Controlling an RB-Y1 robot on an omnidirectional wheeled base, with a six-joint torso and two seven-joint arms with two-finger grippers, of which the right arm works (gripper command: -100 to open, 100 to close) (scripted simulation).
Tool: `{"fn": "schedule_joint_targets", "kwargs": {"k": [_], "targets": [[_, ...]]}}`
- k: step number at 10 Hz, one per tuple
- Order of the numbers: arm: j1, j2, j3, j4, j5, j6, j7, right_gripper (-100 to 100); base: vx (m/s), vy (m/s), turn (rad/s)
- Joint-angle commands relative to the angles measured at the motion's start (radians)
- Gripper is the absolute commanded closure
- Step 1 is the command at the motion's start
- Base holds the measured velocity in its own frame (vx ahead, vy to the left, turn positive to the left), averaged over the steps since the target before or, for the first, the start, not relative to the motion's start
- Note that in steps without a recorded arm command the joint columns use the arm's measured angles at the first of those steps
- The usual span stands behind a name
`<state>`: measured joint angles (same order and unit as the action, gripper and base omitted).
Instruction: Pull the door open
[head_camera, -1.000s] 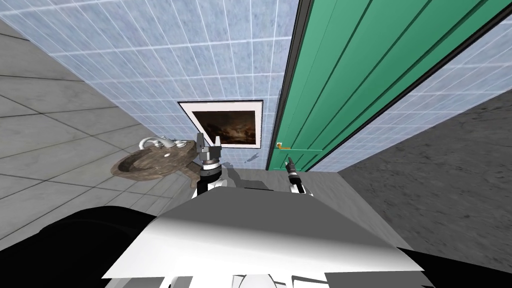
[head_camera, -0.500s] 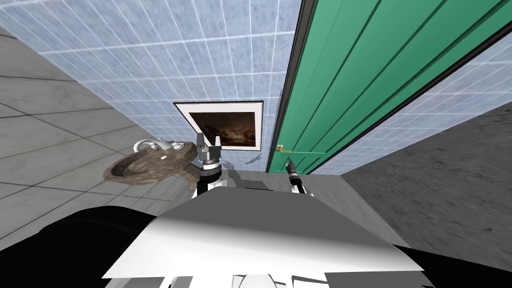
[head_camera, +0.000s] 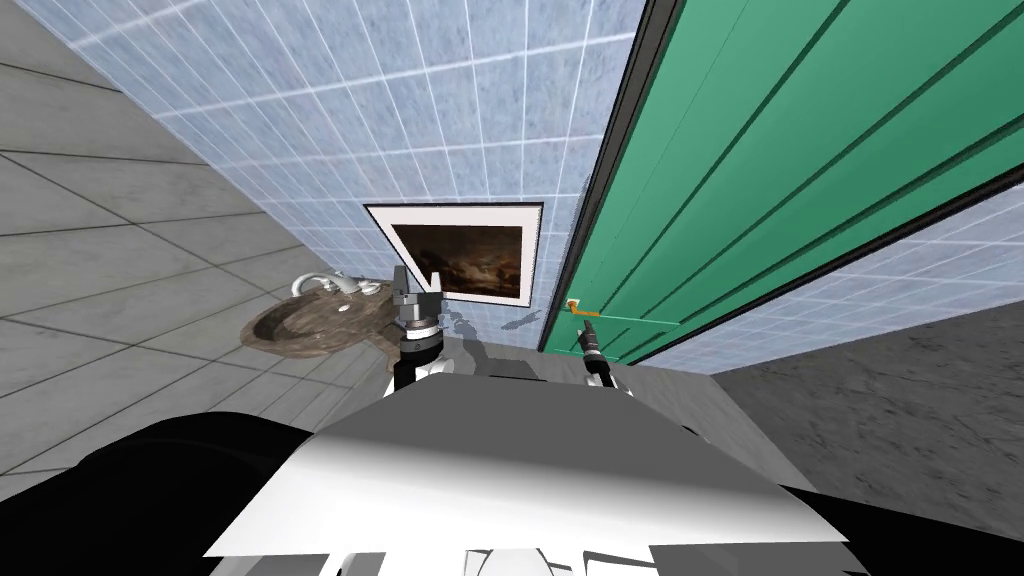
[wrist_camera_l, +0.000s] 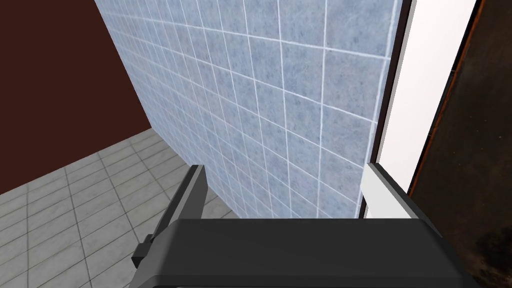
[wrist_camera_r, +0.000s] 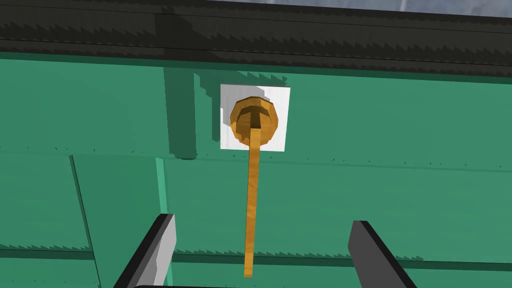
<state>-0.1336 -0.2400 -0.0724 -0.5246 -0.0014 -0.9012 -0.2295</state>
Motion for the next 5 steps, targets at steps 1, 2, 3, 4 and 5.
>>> {"fn": "schedule_joint_targets", "kwargs": {"k": [1, 2, 3, 4, 5], "targets": [[0.028, -0.007, -0.011, -0.046, -0.008, 0.018, -0.001, -100, 0.113, -0.005, 0.126], [0.034, -0.018, -0.038, -0.031, -0.025, 0.010, 0.001, -100, 0.106, -0.005, 0.260], [0.037, -0.024, -0.051, -0.024, -0.034, 0.006, 0.003, -100, 0.122, -0.011, 0.251], [0.037, -0.024, -0.051, -0.024, -0.034, 0.006, 0.003, -100, 0.089, -0.017, 0.079], [0.042, -0.034, -0.076, -0.010, -0.050, -0.001, 0.005, -100, 0.098, -0.010, 0.263]]}}
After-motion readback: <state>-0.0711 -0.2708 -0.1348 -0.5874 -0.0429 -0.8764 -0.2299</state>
